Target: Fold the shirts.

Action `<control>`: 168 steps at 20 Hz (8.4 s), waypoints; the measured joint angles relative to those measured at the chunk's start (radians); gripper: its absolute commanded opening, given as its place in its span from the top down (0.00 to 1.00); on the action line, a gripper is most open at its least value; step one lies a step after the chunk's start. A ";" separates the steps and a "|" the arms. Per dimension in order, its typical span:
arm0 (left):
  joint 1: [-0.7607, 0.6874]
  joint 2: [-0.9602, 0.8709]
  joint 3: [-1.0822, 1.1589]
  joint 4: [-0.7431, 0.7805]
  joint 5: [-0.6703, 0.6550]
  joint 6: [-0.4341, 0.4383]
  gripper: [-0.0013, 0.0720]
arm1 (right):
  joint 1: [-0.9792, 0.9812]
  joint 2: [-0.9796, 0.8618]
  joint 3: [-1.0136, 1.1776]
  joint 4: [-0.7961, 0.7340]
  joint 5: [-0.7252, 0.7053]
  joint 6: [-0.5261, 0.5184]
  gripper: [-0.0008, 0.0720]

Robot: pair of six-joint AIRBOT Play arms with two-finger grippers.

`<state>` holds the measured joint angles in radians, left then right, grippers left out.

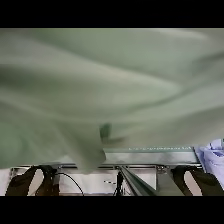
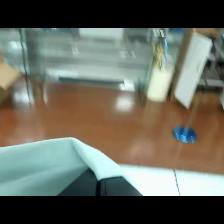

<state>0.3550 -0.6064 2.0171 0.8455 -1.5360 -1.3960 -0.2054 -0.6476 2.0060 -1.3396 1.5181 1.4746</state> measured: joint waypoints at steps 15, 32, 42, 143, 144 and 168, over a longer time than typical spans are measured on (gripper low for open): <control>0.000 -0.008 -0.727 -0.047 -0.019 -0.018 0.94 | 0.002 -0.346 -0.364 0.050 0.166 -0.039 0.96; -0.248 -0.829 -0.997 -0.436 0.747 0.414 0.29 | 0.001 -0.990 -0.407 0.254 -0.339 -0.065 0.54; 0.034 -0.902 -0.837 -0.134 0.375 0.259 0.36 | -0.166 -0.935 -0.463 0.092 -0.152 -0.095 0.34; -0.282 -0.913 -0.733 -0.050 0.708 0.254 0.94 | -0.069 -1.114 -0.203 0.254 -0.233 -0.079 0.95; -0.290 -0.940 -0.733 -0.050 0.715 0.256 0.94 | -0.064 -1.139 -0.203 0.261 -0.240 -0.079 0.95; 0.018 -0.654 -1.354 0.182 0.195 0.136 0.23 | -0.411 -0.769 -0.972 0.376 -0.041 -0.298 0.29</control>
<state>0.3729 -1.2606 0.6632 1.0279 -1.3415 -1.2598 -0.6167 -1.4170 1.0336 -0.9634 1.4773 1.1767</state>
